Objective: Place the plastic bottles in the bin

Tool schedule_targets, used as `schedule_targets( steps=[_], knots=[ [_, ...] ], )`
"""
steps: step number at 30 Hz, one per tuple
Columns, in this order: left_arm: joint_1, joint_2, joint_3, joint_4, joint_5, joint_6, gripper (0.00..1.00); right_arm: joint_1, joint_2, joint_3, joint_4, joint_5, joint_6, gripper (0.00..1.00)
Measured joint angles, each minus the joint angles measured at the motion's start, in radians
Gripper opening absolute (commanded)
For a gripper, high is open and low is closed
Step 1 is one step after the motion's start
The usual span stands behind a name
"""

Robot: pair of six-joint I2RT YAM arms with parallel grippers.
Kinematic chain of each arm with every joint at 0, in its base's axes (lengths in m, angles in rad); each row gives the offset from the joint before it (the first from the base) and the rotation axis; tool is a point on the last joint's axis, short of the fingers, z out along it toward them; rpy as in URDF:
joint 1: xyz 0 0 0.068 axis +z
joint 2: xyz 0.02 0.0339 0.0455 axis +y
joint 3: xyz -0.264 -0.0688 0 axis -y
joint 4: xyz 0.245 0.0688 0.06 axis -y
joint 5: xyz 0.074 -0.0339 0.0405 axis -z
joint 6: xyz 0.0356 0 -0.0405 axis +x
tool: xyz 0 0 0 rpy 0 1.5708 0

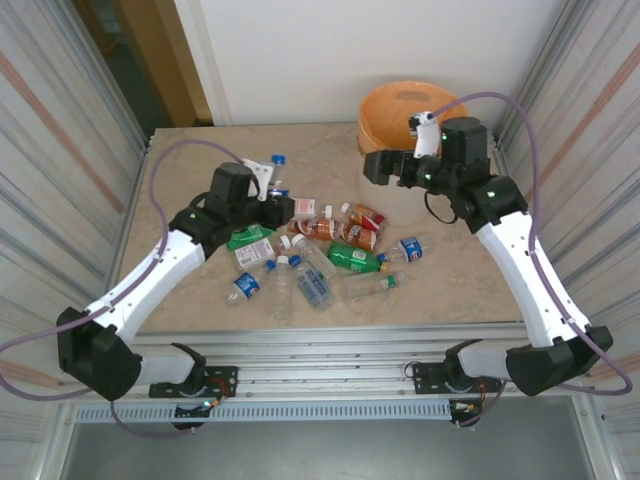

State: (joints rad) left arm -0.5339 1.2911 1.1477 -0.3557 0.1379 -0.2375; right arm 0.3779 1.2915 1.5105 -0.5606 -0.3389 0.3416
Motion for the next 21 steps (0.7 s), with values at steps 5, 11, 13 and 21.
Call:
schedule_targets(
  steps=[5,11,13,21],
  knots=[
    [-0.108,0.000,-0.008,0.112,0.039,-0.026,0.40,0.069,0.081,0.006,0.103,-0.134,0.066,0.89],
    [-0.157,0.020,-0.008,0.197,0.106,-0.052,0.40,0.118,0.196,0.043,0.142,-0.221,0.095,0.77],
    [-0.157,0.026,-0.008,0.211,0.126,-0.059,0.40,0.127,0.211,0.047,0.151,-0.241,0.098,0.70],
    [-0.158,0.028,-0.008,0.234,0.177,-0.082,0.40,0.135,0.247,0.062,0.196,-0.319,0.121,0.47]
  ],
)
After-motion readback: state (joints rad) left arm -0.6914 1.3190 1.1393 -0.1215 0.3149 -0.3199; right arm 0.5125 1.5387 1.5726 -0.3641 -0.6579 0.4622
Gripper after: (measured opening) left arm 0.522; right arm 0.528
